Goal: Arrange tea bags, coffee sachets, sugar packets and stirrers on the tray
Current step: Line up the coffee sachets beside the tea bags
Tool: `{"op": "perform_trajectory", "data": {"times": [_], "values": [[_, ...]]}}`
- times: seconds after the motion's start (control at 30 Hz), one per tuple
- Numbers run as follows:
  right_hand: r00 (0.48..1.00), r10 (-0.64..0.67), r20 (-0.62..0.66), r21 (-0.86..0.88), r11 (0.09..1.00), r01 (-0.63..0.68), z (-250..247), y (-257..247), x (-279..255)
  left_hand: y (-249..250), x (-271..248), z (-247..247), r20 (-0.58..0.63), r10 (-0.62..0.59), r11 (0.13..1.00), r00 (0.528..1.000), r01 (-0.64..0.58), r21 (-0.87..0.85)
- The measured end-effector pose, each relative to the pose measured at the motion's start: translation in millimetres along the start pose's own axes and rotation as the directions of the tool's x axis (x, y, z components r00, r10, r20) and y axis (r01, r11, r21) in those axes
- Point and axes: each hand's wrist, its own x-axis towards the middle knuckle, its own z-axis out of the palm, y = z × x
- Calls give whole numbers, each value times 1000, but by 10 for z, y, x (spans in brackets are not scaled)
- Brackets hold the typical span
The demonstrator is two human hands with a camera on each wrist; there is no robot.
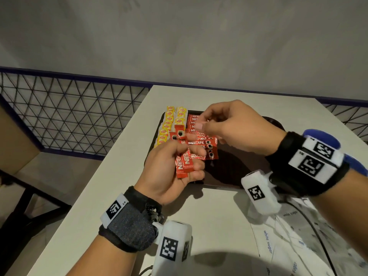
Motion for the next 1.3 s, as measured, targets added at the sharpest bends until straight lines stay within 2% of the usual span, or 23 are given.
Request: {"op": "perform_trajectory", "data": {"times": [0.13,0.23,0.3,0.37,0.53,0.67,0.77,0.8,0.9,0.93,1.13,1.3], "values": [[999,41,-34,198,980,-34,1,42,-194,-44,-30,8,123,-29,978,992,3,207],[997,72,26,307,949,-77,-39,54,-330,-71,-31,7,168,-43,964,985,-3,266],[998,52,43,305,950,-62,-61,79,-388,-94,-15,9,153,-25,959,988,-19,282],[999,46,3,292,955,-45,-77,118,-413,-110,3,11,106,6,960,994,-36,279],[993,106,-55,387,919,-76,-143,192,-432,-82,59,-40,-22,140,969,990,-133,206],[993,114,-20,385,918,-97,-161,234,-440,-58,75,-90,-53,200,948,978,-180,264],[994,111,-11,392,915,-98,-155,261,-445,-69,85,-98,-70,199,936,977,-169,310],[993,119,-27,399,912,-98,-171,266,-445,-66,88,-97,-62,179,947,982,-155,282],[985,144,-100,410,908,-91,-272,277,-455,-33,88,-79,-16,76,997,997,-76,22],[983,140,-119,399,913,-82,-308,285,-461,-22,88,-80,-22,72,997,997,-72,-15],[984,92,-153,336,941,-36,-441,323,-473,-39,126,-80,-132,206,976,970,-194,97],[976,104,-191,149,986,-75,-478,395,-470,6,142,-106,-256,371,927,893,-341,154]]}}
